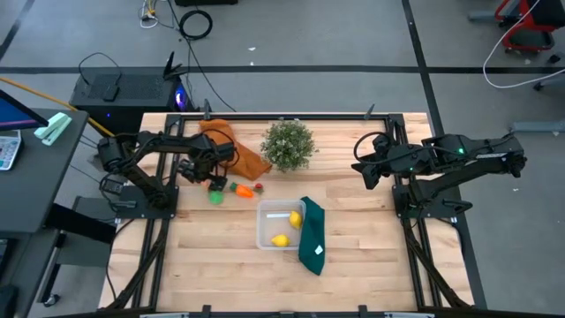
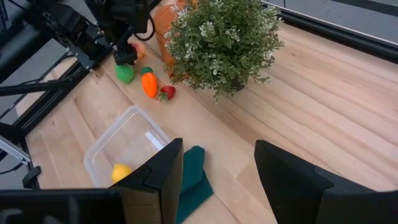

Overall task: Pick and placing Produce into tupperware
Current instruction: Put the light orange peach into the transparent bin

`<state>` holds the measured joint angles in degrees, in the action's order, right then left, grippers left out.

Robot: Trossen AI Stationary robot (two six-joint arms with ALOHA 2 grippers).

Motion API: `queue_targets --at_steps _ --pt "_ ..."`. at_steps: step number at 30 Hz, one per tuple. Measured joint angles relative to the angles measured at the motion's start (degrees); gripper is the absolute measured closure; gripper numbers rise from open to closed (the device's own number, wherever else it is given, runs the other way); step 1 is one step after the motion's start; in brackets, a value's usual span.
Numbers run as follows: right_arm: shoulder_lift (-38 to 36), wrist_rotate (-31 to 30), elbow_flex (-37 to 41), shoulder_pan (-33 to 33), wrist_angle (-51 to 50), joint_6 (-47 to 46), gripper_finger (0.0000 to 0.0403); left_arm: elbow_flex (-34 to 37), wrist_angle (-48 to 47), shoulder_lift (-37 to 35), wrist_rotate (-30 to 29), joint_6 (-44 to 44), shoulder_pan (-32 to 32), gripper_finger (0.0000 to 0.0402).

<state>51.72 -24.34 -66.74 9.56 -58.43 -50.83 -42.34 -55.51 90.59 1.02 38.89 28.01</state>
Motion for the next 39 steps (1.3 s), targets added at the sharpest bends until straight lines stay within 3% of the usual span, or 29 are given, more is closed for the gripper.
queue_targets --at_steps 15,32,39 --pt "0.0 0.0 0.0 0.0 0.0 -0.2 0.0238 -0.6 5.8 -0.2 -2.0 0.1 0.0 0.0066" --pt "0.0 -0.2 0.0 0.0 0.0 -0.3 0.0238 -0.6 7.4 -0.6 -3.6 0.5 -0.1 0.0132" --pt "0.0 -0.2 0.0 0.0 0.0 -0.2 0.0238 -0.5 9.0 -2.7 -6.2 -0.2 0.1 0.0139"
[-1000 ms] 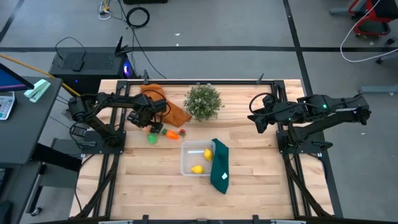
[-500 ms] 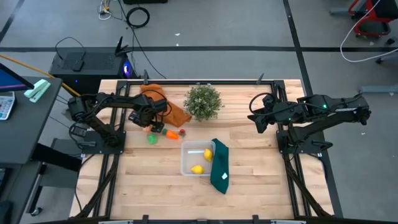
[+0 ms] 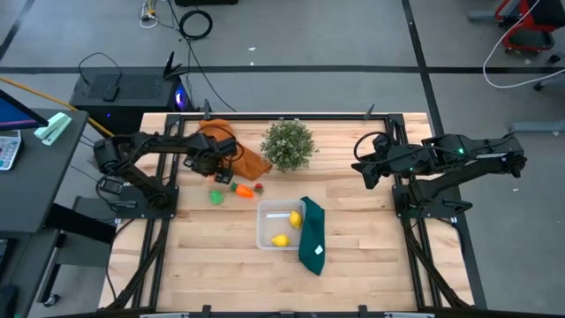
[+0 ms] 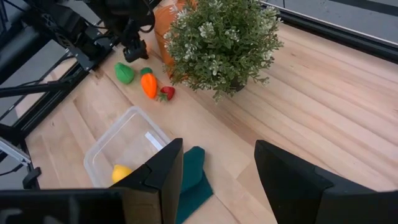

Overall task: Pick and placing Produce into tupperware
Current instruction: Put the light orange peach into the transparent bin

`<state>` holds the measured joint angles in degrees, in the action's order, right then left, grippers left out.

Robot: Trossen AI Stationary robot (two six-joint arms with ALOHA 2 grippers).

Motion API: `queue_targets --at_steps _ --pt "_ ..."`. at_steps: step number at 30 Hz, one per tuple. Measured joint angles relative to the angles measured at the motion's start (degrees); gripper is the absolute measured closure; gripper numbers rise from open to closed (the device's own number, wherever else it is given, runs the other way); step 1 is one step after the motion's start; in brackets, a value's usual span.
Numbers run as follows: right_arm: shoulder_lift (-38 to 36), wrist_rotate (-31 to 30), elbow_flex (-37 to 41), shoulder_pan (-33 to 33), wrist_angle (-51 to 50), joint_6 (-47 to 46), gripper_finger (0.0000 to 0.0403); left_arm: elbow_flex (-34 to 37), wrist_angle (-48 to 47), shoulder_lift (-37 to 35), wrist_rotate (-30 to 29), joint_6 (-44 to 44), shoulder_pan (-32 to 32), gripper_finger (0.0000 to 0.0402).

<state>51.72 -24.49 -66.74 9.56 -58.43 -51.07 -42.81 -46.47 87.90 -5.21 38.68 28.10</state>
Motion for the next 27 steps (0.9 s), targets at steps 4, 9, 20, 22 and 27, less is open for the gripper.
queue_targets --at_steps 4,9,20,22,27 --pt "0.0 0.0 0.0 0.0 0.0 0.0 0.0238 0.0 -0.7 -2.1 1.1 0.1 0.0 0.0129" --pt "0.0 0.1 0.0 0.0 0.0 0.2 0.0238 0.0 -0.6 -5.4 2.5 1.0 0.0 0.0138" --pt "0.0 0.3 0.0 0.0 0.0 0.2 0.0238 0.0 3.6 -14.4 8.9 2.8 -0.1 0.0124" --pt "0.0 0.2 0.0 0.0 0.0 0.2 0.0238 0.0 5.6 -15.6 11.0 3.1 -0.1 0.0127" --pt "0.0 0.2 0.0 0.0 0.0 0.2 0.0238 0.0 12.1 -17.5 15.7 4.6 -1.6 0.0143"
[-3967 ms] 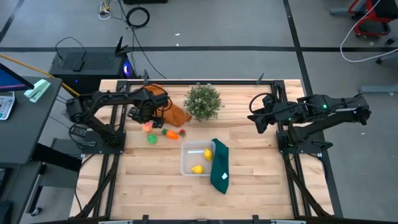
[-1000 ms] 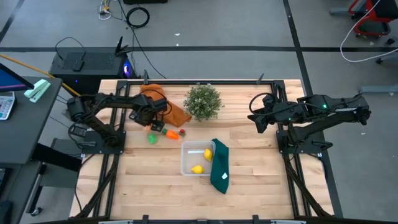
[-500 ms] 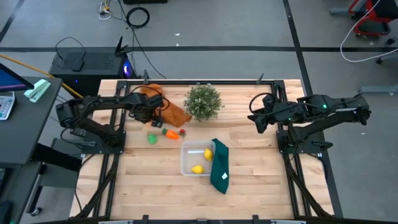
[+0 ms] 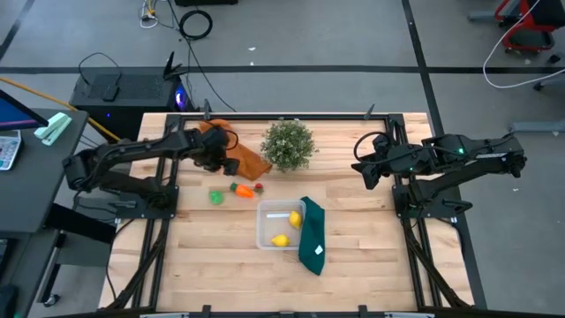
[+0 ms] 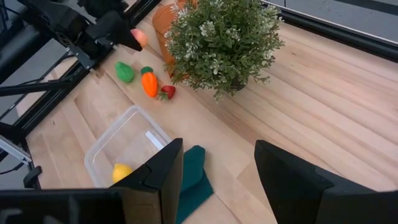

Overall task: Pick and placing Produce into tupperware
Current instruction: Put the light orange peach into the transparent bin

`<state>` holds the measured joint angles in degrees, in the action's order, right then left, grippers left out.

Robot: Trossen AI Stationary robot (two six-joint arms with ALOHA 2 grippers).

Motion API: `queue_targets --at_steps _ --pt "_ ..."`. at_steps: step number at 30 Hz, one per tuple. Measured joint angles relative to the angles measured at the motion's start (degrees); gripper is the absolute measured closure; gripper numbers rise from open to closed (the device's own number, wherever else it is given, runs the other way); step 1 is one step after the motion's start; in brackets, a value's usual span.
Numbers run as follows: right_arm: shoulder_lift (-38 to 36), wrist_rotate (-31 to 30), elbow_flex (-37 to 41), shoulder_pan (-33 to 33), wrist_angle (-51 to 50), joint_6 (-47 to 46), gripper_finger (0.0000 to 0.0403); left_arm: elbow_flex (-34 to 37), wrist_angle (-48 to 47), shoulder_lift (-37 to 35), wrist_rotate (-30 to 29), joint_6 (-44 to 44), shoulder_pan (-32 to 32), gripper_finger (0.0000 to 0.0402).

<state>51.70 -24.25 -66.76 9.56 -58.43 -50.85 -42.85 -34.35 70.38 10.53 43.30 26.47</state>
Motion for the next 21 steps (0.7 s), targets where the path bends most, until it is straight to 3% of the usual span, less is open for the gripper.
queue_targets --at_steps 8,17,21 --pt "0.0 0.0 0.0 0.0 0.0 0.0 0.0238 0.0 12.1 0.0 7.6 3.3 -6.3 0.0125" --pt "0.0 0.0 0.0 0.0 0.0 0.0 0.0238 0.0 24.1 0.0 9.3 10.1 -14.0 0.0145" --pt "0.0 0.0 0.0 0.0 0.0 0.0 0.0238 0.0 30.3 0.0 9.3 11.6 -16.6 0.0134"
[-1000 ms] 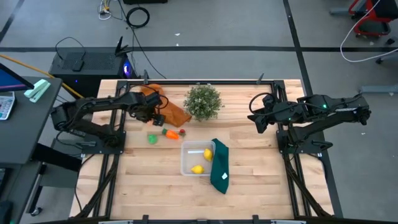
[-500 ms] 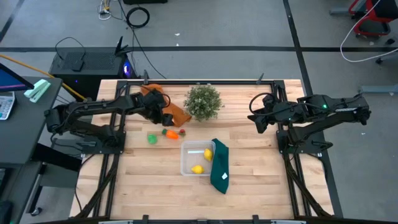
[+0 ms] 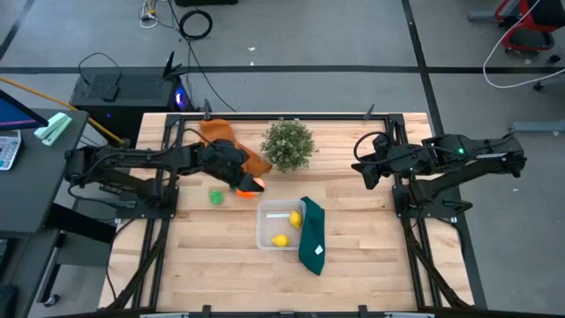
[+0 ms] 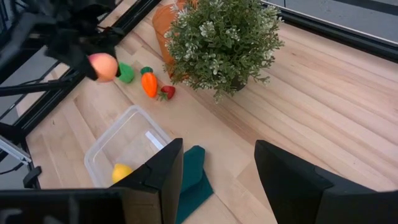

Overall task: Pick and placing Produce into tupperware
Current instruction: Put the light orange peach into the transparent bin

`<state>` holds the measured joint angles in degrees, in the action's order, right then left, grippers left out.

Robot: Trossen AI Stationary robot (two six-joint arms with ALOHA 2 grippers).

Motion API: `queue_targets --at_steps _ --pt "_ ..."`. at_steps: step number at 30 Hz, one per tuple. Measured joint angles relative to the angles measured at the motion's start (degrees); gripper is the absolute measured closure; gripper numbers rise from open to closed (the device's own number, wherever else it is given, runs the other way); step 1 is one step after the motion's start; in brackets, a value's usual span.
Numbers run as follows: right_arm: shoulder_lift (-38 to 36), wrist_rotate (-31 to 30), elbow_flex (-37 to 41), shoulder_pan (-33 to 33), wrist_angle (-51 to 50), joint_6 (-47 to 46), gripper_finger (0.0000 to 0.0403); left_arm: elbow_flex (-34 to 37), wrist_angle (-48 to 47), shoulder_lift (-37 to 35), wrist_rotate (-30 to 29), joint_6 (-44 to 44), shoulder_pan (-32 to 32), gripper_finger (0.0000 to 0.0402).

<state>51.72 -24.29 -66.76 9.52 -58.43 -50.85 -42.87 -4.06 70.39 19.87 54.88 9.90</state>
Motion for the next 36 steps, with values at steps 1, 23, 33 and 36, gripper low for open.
queue_targets --at_steps 1,23,33,36 --pt "0.0 0.0 0.0 0.0 0.0 0.0 0.0238 0.0 1.2 0.0 -0.1 0.0 -0.6 0.0129" --pt "0.0 0.0 0.0 0.0 -0.1 0.0 0.0238 -0.1 10.2 3.7 -6.7 -9.9 -10.2 0.0140" --pt "0.0 0.7 0.0 0.0 -0.2 0.0 0.0238 -6.9 12.5 14.0 -4.7 -16.3 -11.0 0.0129" --pt "0.0 1.0 0.0 0.0 -0.6 0.0 0.0238 -12.5 6.8 17.4 -3.7 -22.3 -11.5 0.0136"
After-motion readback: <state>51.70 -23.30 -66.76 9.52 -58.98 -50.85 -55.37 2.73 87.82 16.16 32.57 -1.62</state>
